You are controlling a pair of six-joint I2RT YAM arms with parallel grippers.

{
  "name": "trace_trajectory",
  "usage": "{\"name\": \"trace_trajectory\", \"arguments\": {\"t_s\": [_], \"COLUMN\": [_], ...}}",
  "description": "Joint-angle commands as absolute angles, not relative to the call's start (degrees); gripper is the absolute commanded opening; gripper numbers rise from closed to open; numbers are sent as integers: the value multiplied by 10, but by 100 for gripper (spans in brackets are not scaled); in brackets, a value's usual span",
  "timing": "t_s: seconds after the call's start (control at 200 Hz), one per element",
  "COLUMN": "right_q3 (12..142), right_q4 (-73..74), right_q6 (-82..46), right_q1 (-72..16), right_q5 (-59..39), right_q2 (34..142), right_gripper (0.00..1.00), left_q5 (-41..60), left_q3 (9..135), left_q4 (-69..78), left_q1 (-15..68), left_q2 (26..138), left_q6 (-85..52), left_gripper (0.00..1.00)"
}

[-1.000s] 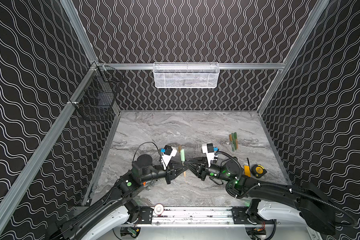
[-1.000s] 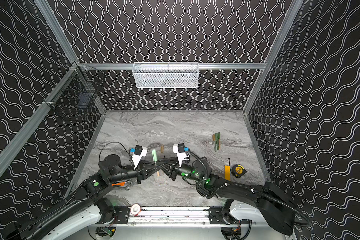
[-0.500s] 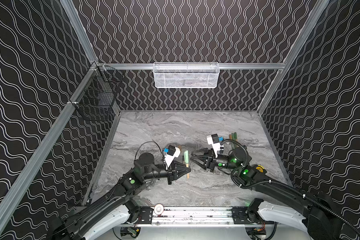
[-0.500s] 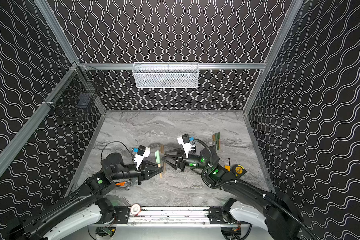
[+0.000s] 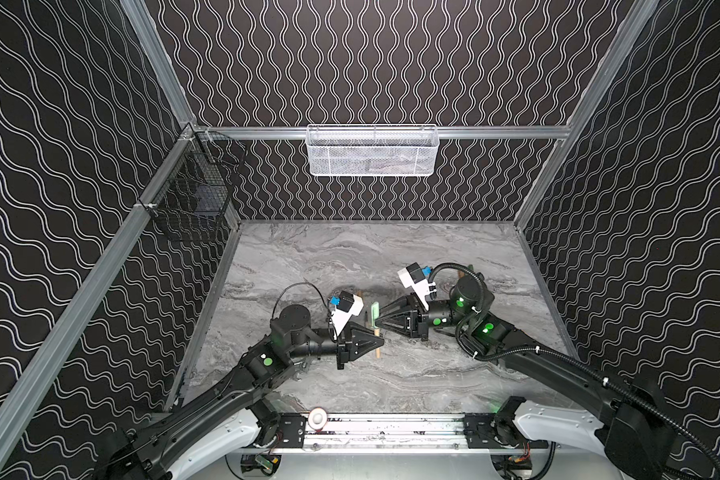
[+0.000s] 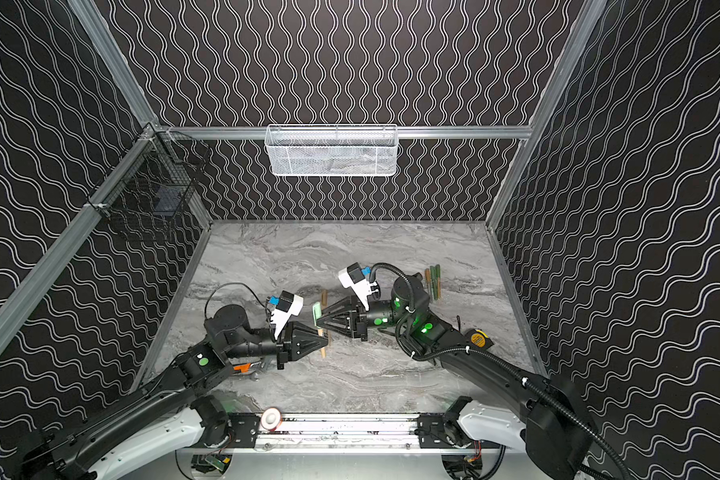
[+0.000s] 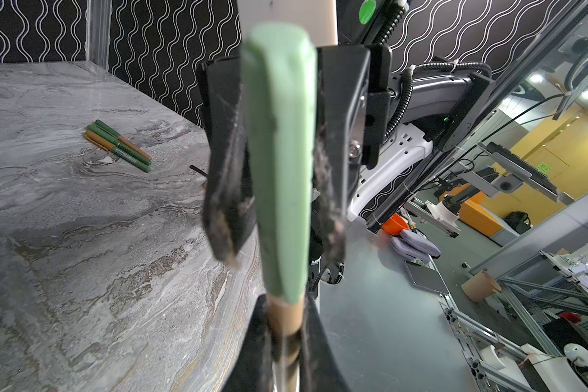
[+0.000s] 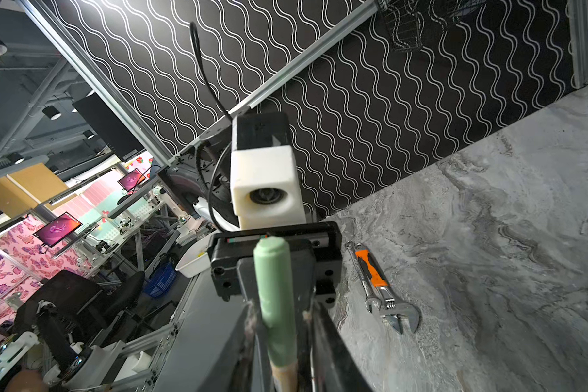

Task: Insert the pens into the pen caps
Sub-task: 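Press the green cap further down the tan pen while the left gripper holds it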

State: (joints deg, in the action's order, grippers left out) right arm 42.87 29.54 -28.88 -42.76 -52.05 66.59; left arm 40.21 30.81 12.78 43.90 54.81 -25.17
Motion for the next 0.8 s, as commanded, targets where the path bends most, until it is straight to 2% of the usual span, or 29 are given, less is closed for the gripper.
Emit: {"name": "trace_trajectory", "arguments": {"t_s": [0.0,0.175,0.33,0.516,0.796], "right_q3": [424,405,400,365,326], "right_q4": [305,320,278,277,271], "right_q6": [-288,-301,-276,-266,-282], "right_q1": [-429,-432,-451,-484,-538], "right_q5": [-531,-529,-504,-439,-324], "right_q2": [664,656,653,645,645], "right_gripper": [18,10,4,0,0], "left_q5": [393,383,362,340,307], "left_q3": [308,310,321,346,389], "left_q4": [141,138,124,107,90], "left_q1": [439,440,440,439,440], "left_q2": [549,549,542,529,530], "left_q6": [-246,-242,-230,-213,-180], "left_gripper": [0,0,0,0,0]}}
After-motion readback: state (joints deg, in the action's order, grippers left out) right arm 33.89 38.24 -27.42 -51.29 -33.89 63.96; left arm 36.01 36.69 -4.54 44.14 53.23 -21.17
